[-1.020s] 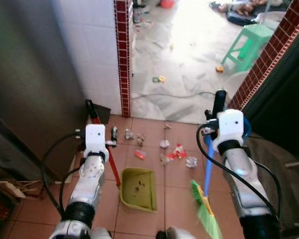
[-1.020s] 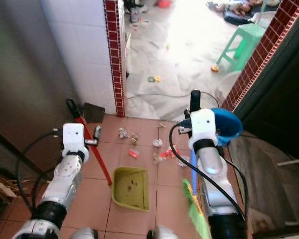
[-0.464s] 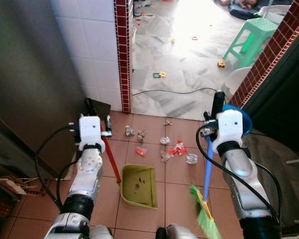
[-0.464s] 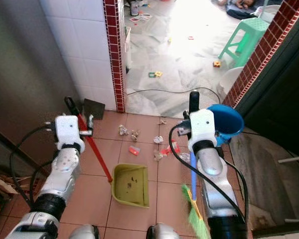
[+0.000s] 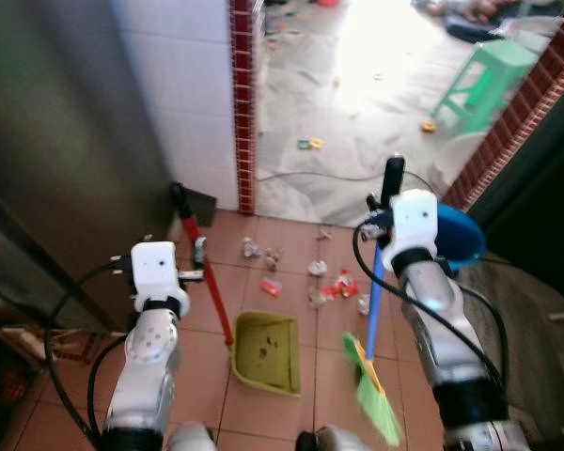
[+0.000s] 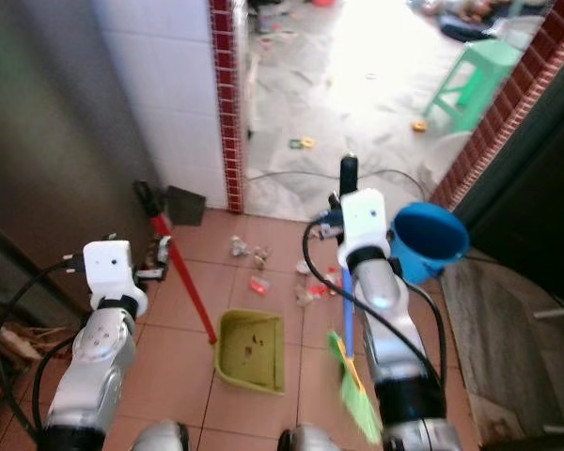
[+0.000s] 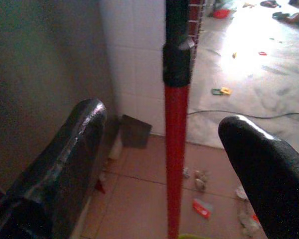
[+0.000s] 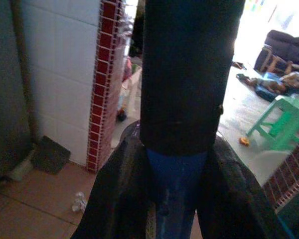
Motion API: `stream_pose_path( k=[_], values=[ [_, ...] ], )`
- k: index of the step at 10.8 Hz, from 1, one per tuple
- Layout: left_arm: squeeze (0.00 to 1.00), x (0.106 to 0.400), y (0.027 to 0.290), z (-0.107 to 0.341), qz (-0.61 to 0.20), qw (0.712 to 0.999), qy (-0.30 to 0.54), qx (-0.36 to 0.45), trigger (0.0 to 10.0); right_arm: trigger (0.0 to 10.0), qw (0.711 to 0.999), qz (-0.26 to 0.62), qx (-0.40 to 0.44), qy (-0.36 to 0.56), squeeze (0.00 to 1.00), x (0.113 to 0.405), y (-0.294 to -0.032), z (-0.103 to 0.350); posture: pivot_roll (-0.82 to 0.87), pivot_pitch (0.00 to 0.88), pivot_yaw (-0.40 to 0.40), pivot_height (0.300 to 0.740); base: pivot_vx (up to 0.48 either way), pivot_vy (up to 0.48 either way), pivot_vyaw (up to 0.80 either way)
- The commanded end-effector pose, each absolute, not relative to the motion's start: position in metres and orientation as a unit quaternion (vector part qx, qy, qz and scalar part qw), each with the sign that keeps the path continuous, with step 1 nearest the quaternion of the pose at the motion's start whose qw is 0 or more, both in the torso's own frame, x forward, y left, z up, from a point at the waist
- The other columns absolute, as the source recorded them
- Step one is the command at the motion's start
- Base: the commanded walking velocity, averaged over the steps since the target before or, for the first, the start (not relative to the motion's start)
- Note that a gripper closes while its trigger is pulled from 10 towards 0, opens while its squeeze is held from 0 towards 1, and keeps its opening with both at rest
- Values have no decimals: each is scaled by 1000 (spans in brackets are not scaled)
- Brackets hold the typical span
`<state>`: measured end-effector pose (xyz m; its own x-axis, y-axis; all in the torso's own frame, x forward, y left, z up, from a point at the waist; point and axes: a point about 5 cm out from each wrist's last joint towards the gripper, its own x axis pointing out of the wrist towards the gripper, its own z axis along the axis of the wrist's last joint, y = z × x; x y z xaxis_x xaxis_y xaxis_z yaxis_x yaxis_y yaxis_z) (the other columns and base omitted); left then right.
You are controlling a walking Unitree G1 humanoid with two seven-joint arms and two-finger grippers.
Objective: Sweep floor
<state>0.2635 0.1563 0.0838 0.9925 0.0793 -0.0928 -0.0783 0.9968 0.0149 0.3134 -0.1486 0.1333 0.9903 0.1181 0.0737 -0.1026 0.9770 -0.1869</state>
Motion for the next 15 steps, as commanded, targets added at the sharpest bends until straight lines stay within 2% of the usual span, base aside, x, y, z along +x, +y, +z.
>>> stream_pose_path(
  k=[1,3,5,7,13,15],
  values=[
    [0,259,155,97,33,999,34,2,10000,10000,992,54,-94,-68,0,317,-151,143,-11,0,-47,740,0,0,0],
    [0,240,160,139,34,998,-50,34,10000,10000,992,42,-90,-81,0,321,-157,147,18,0,-45,740,0,0,0],
    [0,236,170,137,47,998,-29,21,10000,10000,990,45,-100,-83,0,320,-155,142,26,0,-48,740,0,0,0],
    [0,238,163,137,33,999,-23,14,10000,10000,990,49,-98,-91,0,323,-151,145,16,0,-44,740,0,0,513],
    [0,235,163,137,32,999,-9,5,10000,10000,989,44,-103,-94,0,323,-158,144,14,0,-49,740,0,-413,76],
    [0,234,164,139,40,999,-18,6,10000,10000,990,45,-99,-93,0,323,-158,143,16,0,-45,740,0,0,0]
  ],
)
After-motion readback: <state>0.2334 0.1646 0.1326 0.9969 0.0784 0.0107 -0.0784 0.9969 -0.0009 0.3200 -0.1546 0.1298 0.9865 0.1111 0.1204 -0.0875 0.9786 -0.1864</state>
